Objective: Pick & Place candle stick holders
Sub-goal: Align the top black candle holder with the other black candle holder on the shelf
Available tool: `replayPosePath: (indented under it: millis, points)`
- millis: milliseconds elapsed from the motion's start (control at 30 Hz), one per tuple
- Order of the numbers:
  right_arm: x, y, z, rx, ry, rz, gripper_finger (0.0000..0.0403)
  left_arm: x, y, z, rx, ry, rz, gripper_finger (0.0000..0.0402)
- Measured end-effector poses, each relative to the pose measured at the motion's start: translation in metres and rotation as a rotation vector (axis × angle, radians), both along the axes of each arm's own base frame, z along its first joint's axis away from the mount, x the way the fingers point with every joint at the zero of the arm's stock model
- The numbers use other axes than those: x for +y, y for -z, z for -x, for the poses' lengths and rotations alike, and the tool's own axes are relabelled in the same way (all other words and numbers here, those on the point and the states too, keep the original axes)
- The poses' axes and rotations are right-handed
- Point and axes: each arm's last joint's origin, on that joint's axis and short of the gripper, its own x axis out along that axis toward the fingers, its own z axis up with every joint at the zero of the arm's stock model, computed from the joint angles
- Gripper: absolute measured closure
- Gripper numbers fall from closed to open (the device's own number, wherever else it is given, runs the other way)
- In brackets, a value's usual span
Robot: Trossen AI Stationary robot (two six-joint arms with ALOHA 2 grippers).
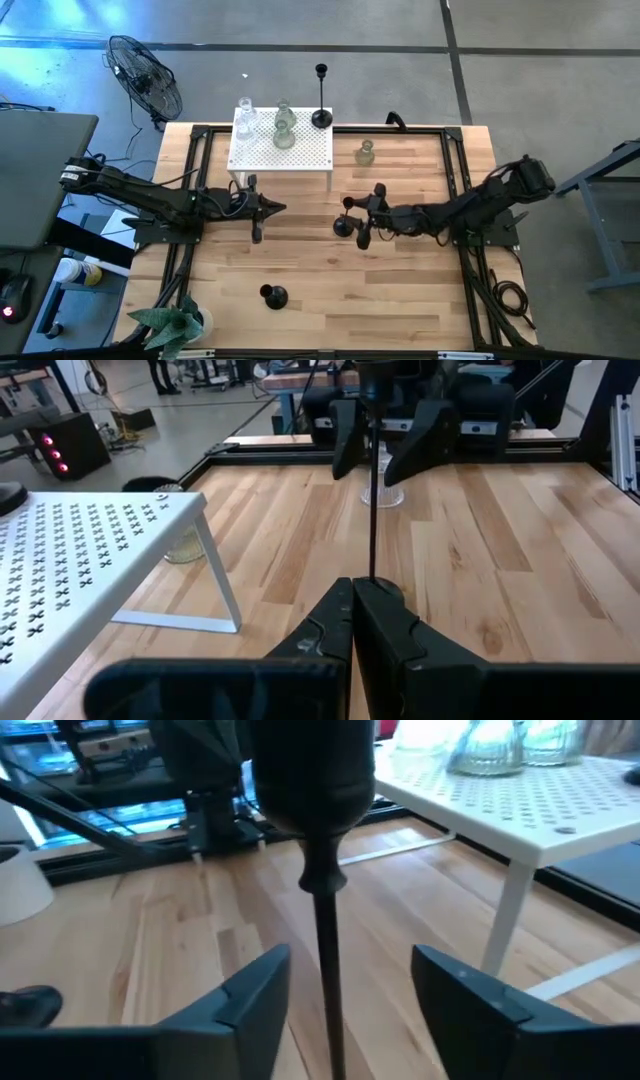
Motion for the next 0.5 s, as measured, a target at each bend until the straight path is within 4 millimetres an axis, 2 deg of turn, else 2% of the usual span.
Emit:
replayPosePath:
  millis: [300, 400, 500]
  points:
    - [0.0, -0.006, -0.003, -0.051, -0.094, 0.027, 0.0386, 0.0, 0.0, 0.0, -0.002, 0.004, 0.012, 0.0399]
    - [0.002, -0.017, -0.009, -0.078, -0.129, 0.038, 0.0381, 0.0, -0.002, 0.001, -0.015, 0.002, 0.028, 0.0399]
    - [0.004, -0.041, -0.016, -0.102, -0.163, 0.065, 0.0371, 0.0, -0.002, 0.001, -0.011, 0.001, 0.028, 0.0399]
